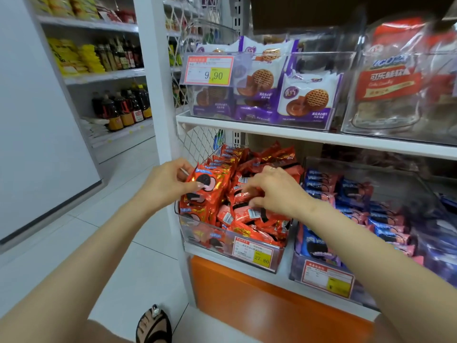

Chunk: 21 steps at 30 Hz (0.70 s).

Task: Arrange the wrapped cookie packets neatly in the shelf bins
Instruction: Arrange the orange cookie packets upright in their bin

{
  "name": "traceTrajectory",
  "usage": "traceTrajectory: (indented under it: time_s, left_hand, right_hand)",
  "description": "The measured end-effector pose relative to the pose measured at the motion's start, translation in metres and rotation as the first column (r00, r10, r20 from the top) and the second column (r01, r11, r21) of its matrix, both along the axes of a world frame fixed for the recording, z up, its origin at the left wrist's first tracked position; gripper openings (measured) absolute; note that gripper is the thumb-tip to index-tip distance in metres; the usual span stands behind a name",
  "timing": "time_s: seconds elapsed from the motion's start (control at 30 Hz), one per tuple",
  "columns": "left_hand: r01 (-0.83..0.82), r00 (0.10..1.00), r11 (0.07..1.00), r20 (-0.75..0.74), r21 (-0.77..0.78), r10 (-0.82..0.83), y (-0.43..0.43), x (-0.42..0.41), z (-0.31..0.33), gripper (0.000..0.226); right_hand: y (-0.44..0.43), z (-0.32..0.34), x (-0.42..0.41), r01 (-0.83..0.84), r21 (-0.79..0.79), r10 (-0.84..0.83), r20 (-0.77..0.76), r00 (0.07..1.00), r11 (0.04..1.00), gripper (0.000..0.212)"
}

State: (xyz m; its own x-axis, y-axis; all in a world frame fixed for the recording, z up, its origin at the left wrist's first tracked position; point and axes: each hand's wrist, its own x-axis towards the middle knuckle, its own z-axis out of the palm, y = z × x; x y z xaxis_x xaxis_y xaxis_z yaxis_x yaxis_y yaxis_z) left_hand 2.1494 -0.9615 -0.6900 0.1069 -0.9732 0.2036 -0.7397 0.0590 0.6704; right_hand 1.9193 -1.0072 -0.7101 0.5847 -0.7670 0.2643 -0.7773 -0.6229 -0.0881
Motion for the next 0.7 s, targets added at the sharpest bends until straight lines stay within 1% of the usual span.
traceTrajectory:
  time_s: [0.03,0.1,0.2,0.27,0.33,0.43,0.5,0.57,0.63,0.67,0.7]
  left_hand:
    - [-0.038,0.999,0.999,0.001,-0.033,0.038,0.003,0.001,-0.002,0.022]
    - [-0.093,0.996,0.992,-0.002,-0.086,0.093,0.008,0.003,-0.006,0.023]
    - [-0.129,0.991,0.985,-0.057,-0.117,0.123,0.01,0.004,-0.011,0.024]
    - [-0.146,0.987,0.982,-0.078,-0.123,0.137,0.008,0.003,-0.014,0.023]
    - [-0.166,0.985,0.975,-0.067,-0.146,0.158,0.007,0.001,-0.018,0.022]
    - [-0.19,0.981,0.96,-0.069,-0.206,0.179,0.004,-0.008,-0.022,0.021]
    - [-0.183,0.983,0.957,-0.045,-0.225,0.177,-0.006,-0.016,-0.023,0.027]
    - [-0.176,0.984,0.963,-0.059,-0.206,0.167,-0.025,-0.025,-0.022,0.036]
    - [-0.165,0.983,0.971,-0.109,-0.176,0.147,-0.047,-0.032,-0.019,0.041]
    - [-0.163,0.984,0.973,-0.1,-0.161,0.148,-0.057,-0.035,-0.017,0.041]
    - [-0.165,0.986,0.975,-0.05,-0.145,0.16,-0.067,-0.036,-0.014,0.04]
  right_hand:
    - [-0.003,-0.002,0.0,-0.002,-0.006,0.001,-0.13,0.992,1.0,0.039]
    - [-0.006,-0.007,0.003,0.011,0.031,-0.002,-0.281,0.96,0.999,0.049]
    - [-0.008,-0.012,0.009,0.028,0.031,-0.013,-0.401,0.916,0.999,0.061]
    - [-0.009,-0.014,0.013,0.036,0.02,-0.024,-0.439,0.898,0.999,0.064]
    - [-0.009,-0.014,0.015,0.05,0.024,-0.036,-0.409,0.912,0.998,0.064]
    - [-0.007,-0.009,0.014,0.084,0.062,-0.062,-0.293,0.954,0.995,0.06]
    - [-0.003,-0.006,0.013,0.106,0.088,-0.084,-0.221,0.972,0.991,0.059]
    - [-0.001,-0.005,0.012,0.101,0.089,-0.084,-0.18,0.98,0.991,0.058]
    - [0.0,-0.007,0.011,0.085,0.085,-0.072,-0.148,0.986,0.993,0.058]
    - [0.001,-0.008,0.009,0.075,0.08,-0.065,-0.128,0.99,0.994,0.058]
    - [0.001,-0.01,0.007,0.068,0.075,-0.061,-0.102,0.993,0.995,0.058]
